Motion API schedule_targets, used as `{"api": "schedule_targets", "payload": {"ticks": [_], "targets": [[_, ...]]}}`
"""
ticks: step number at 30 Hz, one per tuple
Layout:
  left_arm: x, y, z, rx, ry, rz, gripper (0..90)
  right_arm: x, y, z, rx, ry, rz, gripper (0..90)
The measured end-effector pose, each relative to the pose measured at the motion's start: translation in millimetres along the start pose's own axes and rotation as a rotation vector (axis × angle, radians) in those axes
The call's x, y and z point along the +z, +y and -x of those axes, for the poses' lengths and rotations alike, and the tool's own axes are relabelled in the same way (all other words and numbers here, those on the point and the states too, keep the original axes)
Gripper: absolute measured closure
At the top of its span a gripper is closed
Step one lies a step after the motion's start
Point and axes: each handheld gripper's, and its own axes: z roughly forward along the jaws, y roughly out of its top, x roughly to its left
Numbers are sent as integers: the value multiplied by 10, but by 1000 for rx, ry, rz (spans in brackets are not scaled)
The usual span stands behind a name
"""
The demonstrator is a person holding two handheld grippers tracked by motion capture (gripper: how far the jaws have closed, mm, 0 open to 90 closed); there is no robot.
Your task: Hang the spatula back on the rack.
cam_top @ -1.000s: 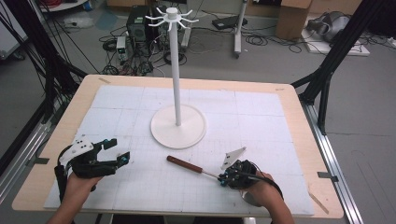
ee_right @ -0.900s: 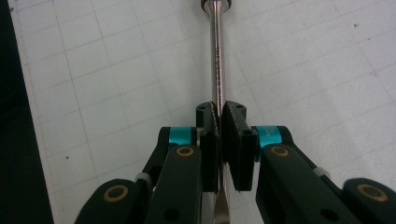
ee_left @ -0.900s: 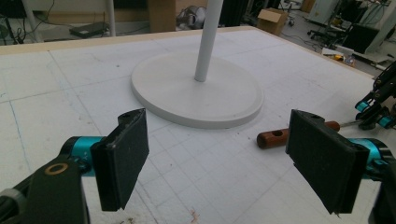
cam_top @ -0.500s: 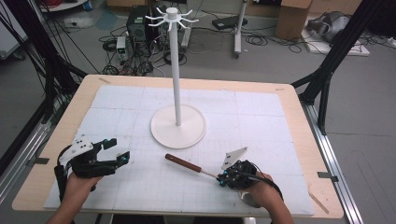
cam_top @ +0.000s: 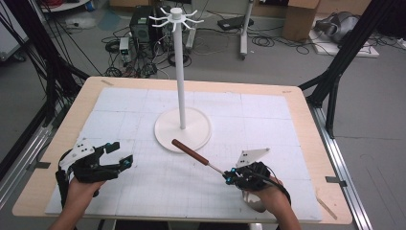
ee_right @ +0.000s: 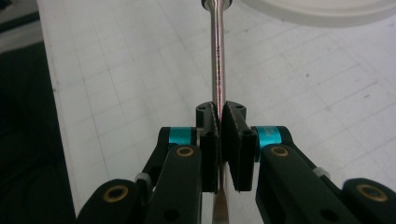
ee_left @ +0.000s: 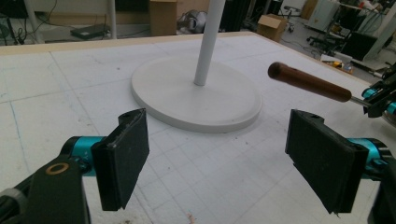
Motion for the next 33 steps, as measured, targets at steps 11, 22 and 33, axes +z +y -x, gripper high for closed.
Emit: {"api": "schedule_targets", "payload": {"ticks": [11, 22, 33], "targets": [[59, 139, 59, -87, -118, 30, 298, -32, 88, -109, 8, -31, 116, 842], [312, 483, 293, -83, -224, 33, 286, -153, 270, -204, 3, -56, 225, 842], [531, 886, 624, -73, -307, 89, 281, -332, 485, -280, 14, -62, 337, 842]]}}
